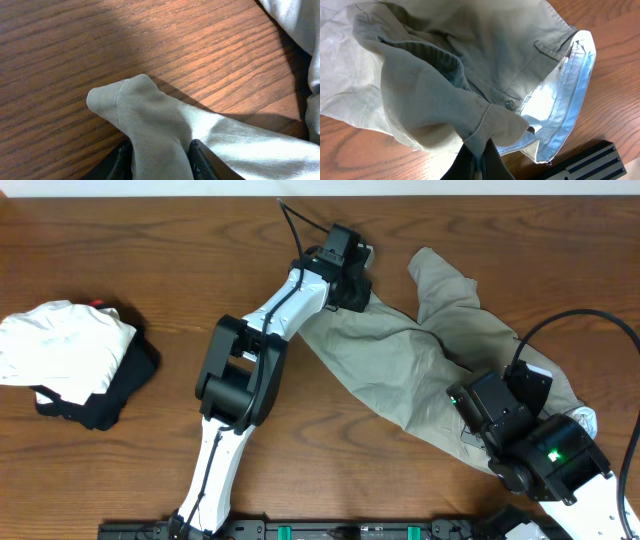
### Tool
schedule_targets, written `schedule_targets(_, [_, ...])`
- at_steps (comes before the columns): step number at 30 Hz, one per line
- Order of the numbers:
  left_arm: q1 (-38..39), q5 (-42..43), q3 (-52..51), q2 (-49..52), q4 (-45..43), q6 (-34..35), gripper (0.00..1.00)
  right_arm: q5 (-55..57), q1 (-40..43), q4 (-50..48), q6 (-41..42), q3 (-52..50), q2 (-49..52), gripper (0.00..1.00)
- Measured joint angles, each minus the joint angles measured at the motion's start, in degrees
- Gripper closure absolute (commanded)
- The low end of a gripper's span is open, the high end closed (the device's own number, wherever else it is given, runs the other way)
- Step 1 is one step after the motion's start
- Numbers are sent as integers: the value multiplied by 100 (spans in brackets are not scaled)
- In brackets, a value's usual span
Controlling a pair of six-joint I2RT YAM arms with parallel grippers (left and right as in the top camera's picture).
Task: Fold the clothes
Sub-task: 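Lift the trousers with both grippers and lay them flat, stretched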
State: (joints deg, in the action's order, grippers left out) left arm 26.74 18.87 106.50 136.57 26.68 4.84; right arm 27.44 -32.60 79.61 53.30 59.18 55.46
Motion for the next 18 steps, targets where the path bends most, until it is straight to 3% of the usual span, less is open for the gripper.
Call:
schedule_targets(3, [-9,0,0,-2,-11,0,62,2,0,-4,0,0,0,99])
schedule_targets(7, [-79,0,-20,-83,57,13,71,33,0,-90,2,0,0,99])
schedule_targets(9, [-153,-2,-81,-286,208,11,78,85,0,-162,-7,0,0,99])
schedule_targets(11, [-249,-2,-138,-673,424,33,94,142,0,-319,-83,0,0,99])
schedule_targets(18, [-568,-20,-157,-2813,1139,-15,94,221,39,-990,-651,-2,2,99])
